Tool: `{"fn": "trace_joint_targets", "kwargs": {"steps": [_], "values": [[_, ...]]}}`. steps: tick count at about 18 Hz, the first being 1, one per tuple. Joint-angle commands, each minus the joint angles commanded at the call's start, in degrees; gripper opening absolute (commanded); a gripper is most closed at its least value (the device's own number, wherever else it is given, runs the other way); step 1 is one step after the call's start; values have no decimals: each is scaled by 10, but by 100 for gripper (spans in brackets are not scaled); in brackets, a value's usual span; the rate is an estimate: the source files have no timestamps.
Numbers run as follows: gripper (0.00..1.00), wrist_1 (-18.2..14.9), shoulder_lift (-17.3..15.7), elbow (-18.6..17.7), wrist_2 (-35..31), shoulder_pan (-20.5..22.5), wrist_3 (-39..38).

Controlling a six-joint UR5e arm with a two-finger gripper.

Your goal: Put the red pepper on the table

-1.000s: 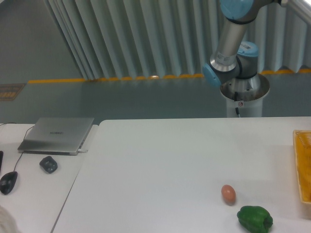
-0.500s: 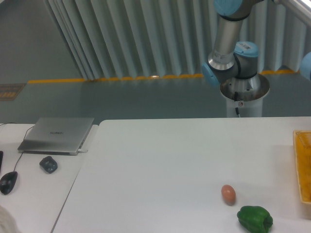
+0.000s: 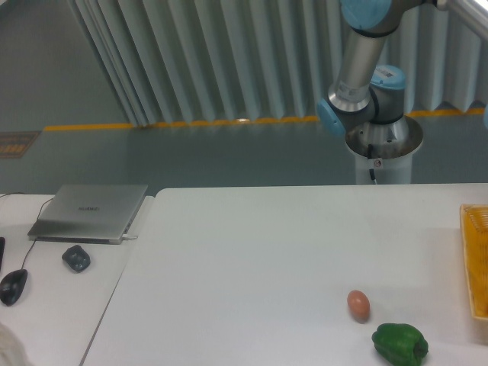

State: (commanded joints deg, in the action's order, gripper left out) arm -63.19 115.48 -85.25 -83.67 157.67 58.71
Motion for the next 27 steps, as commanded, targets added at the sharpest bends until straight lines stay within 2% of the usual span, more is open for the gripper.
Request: {"fn": "trace_joint_targets", "kwargs": {"steps": [6, 11, 14, 20, 23, 25, 27], "values": [[100, 18, 22, 4, 0, 8, 2], [100, 19, 39, 14, 1, 19, 2], [100, 40, 49, 15, 0, 19, 1], [100, 40, 55, 13, 1, 19, 6], [70, 37, 52, 13, 0, 19, 5], [57, 33, 48, 12, 0, 20, 8], [54, 25, 44, 13, 1, 20, 24]]}}
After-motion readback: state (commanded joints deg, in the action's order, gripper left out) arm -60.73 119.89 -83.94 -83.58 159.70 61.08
